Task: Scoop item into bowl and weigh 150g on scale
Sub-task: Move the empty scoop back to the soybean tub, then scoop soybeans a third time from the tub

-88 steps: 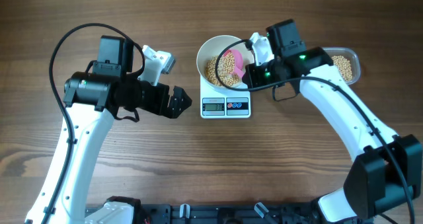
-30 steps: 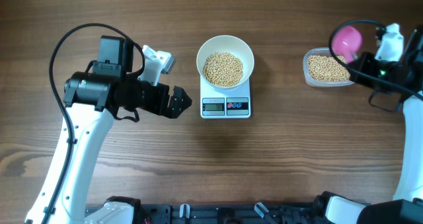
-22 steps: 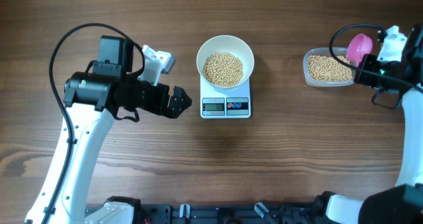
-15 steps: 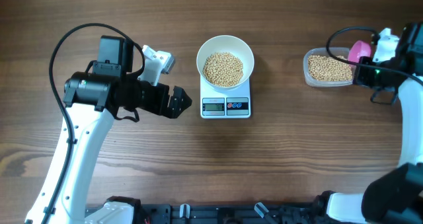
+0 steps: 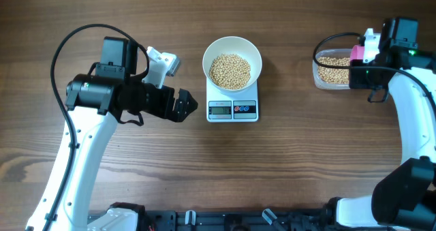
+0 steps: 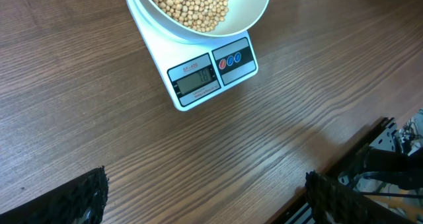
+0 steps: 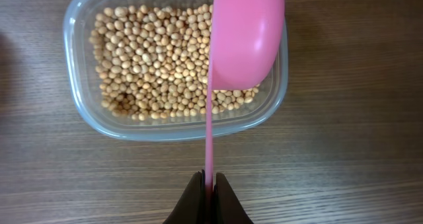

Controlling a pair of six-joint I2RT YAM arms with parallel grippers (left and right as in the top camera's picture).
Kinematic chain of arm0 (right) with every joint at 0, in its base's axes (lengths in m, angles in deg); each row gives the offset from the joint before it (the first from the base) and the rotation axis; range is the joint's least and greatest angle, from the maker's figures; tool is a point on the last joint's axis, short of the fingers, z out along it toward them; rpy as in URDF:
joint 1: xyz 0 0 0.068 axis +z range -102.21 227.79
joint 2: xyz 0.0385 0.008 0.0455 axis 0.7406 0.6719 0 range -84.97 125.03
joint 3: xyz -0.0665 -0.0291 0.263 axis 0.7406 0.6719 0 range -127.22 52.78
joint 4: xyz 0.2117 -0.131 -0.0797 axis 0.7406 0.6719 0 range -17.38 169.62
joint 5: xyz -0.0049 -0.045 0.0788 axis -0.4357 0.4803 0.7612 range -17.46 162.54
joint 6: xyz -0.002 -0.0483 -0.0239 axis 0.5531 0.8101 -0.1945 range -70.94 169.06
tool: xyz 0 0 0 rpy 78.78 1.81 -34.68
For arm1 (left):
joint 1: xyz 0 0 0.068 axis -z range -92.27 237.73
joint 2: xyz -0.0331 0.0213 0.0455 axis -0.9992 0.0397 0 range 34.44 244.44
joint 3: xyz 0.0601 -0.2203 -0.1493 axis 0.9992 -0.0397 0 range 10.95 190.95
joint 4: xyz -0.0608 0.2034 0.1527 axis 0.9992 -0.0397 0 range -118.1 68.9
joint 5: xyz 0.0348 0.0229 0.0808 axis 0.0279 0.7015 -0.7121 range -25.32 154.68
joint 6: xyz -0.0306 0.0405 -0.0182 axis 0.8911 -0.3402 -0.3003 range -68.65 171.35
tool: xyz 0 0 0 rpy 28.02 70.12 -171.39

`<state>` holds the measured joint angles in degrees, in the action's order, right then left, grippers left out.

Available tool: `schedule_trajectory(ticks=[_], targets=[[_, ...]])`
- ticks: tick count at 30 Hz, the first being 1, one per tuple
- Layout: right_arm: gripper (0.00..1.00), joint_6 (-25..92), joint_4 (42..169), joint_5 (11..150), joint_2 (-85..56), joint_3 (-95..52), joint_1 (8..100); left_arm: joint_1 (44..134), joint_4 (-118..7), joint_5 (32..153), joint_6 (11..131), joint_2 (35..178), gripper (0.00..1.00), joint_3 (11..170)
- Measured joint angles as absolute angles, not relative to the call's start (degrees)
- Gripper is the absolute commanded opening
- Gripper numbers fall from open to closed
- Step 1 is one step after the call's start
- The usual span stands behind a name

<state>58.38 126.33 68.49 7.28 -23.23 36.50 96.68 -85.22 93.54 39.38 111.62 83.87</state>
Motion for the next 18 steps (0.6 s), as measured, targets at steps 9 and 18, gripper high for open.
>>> schedule_trajectory(ticks=[9,18], targets=[[0.04,58.34,126.86,65.87,7.78,-22.62,36.87,96.68,-85.22,93.54,39.38,111.62,1.0,83.87],[0.04,57.92,125.68,65.8,7.82,-19.32,36.87,96.68,-85.2,93.54,39.38,111.62,1.0,83.87]])
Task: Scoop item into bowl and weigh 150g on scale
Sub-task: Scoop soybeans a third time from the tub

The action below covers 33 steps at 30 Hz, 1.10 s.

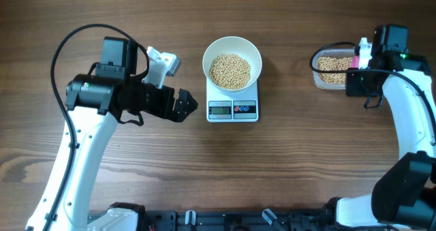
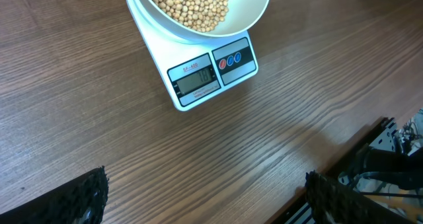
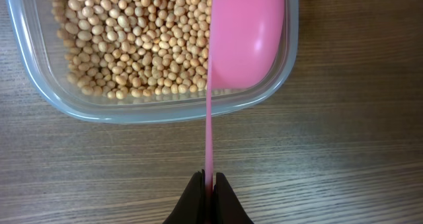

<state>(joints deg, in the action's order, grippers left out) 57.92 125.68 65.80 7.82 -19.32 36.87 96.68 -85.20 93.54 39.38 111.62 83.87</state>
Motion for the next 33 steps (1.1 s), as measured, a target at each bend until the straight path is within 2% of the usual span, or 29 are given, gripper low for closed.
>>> schedule_trajectory(ticks=[15,33], targets=[[0.04,57.5,125.09,67.05,11.95,-19.32,38.51,96.68,-85.2,93.54,39.38,111.62,1.0,83.87],[0.04,51.87,126.0,83.79,12.02,-19.29,36.87,96.68,-85.2,93.54,39.38,111.62,1.0,83.87]])
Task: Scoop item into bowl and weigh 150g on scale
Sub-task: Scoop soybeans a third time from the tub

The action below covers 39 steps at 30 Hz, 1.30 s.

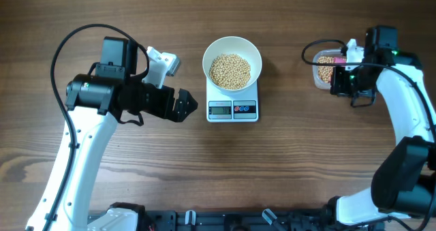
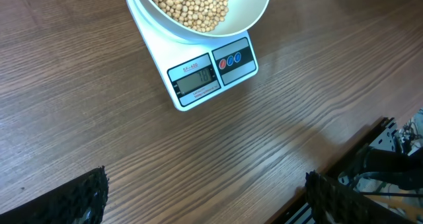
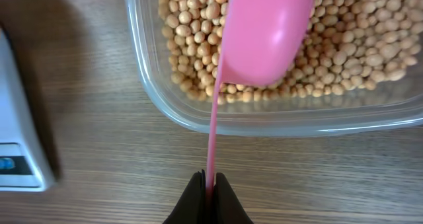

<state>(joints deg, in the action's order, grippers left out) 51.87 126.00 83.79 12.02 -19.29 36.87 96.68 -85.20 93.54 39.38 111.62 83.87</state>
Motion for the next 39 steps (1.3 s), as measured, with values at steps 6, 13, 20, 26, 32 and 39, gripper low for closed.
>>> schedule_trajectory(ticks=[6,13,20,26,32,39], targets=[[0.04,50.34,125.94,90.19,12.35,-19.29,32.41,96.68,-85.22,93.54,39.38,111.62,1.0,83.87],[0.04,50.14,125.2,98.54,12.43,-19.03,27.36,96.68,-85.2,93.54,39.38,111.62,1.0,83.87],[0.04,49.59,119.49,103.33,12.43,-12.08,25.85,96.68,-85.2,93.54,39.38,111.62,1.0,83.87],[0.04,48.65,117.94,106.61,12.43,-10.22,25.55,96.68,-85.2,93.54,39.38,111.62,1.0,83.87],[0.04,47.76,117.96,109.01,12.43,-9.74,25.55,96.68,-85.22,93.54,39.38,111.62,1.0,83.87],[0.04,46.86,117.98,110.04,12.43,-9.55,25.41,96.68,-85.22,93.56,39.38,111.6,1.0,83.87]])
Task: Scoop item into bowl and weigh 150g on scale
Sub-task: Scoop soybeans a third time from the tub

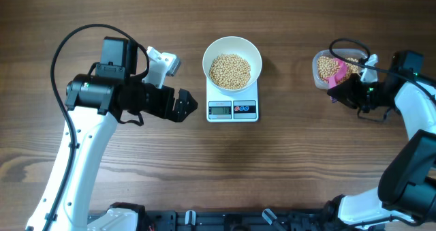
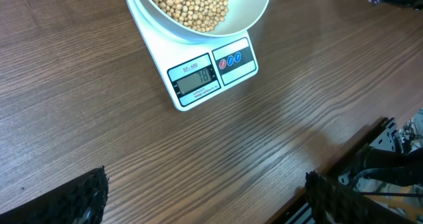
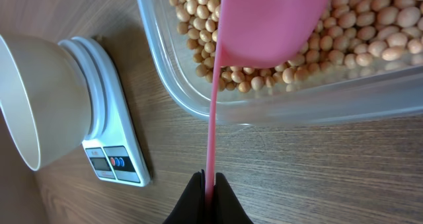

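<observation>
A white bowl (image 1: 232,62) of soybeans sits on the white scale (image 1: 232,110), also seen in the left wrist view as the bowl (image 2: 254,9) and the scale (image 2: 210,73). My right gripper (image 3: 209,183) is shut on the thin handle of the pink scoop (image 3: 272,19). The scoop's cup hangs tilted over the clear bean container (image 3: 291,104) near its scale-side wall. From overhead, the right gripper (image 1: 347,89) and the scoop (image 1: 337,80) are at the container (image 1: 325,67). My left gripper (image 1: 185,107) stands open left of the scale with nothing between its fingers (image 2: 84,196).
The scale (image 3: 114,141) and bowl (image 3: 36,98) show at the left of the right wrist view. Black cables loop over the container area (image 1: 347,48). Bare wooden table (image 1: 286,170) lies in front of the scale.
My right wrist has swung out to the right of the container and tilted, still shut on the scoop's handle. The scale and bowl have come into its view. The left arm has not moved.
My right gripper held the pink scoop over the bean container throughout. It stood at the container's right end, then further left along it, then at its left end, and now it leans in from the front right. The left gripper stayed open beside the scale.
</observation>
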Controlling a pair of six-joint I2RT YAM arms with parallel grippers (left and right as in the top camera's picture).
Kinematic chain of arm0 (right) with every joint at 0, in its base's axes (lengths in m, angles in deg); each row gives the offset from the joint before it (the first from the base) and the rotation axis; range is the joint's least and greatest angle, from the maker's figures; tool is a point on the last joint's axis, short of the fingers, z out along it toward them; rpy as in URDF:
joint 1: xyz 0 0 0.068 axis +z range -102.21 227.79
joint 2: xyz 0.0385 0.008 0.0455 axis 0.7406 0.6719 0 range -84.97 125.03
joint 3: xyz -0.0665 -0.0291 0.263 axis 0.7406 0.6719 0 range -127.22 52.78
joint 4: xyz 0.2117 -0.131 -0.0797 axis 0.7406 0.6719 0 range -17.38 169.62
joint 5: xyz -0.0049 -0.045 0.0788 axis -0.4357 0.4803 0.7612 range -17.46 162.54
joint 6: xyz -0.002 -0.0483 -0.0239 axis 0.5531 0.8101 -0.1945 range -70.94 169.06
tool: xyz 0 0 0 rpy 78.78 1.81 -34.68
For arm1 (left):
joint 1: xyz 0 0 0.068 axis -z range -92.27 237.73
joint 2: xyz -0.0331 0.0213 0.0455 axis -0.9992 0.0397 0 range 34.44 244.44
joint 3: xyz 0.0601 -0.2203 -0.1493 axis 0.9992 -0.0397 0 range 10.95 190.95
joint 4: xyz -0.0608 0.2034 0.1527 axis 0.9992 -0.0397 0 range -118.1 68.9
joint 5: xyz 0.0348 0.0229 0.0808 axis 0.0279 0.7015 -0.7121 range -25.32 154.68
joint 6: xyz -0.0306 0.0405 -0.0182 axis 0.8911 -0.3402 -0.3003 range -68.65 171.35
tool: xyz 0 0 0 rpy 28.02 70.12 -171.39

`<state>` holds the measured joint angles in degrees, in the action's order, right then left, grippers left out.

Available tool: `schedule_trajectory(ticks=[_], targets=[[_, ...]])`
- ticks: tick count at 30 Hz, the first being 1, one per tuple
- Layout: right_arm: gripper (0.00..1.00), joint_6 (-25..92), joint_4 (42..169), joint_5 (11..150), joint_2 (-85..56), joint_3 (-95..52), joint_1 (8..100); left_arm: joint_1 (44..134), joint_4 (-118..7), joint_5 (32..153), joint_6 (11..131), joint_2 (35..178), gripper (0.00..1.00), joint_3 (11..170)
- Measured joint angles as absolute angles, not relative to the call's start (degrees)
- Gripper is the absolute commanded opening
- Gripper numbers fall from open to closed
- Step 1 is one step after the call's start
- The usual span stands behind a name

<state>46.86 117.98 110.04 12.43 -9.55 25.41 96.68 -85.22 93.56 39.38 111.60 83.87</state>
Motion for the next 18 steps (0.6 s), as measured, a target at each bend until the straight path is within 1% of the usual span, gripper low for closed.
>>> schedule_trajectory(ticks=[18], targets=[[0.04,46.29,118.24,121.23,12.43,-9.5,17.44,96.68,-85.22,93.54,39.38,111.62,1.0,83.87]])
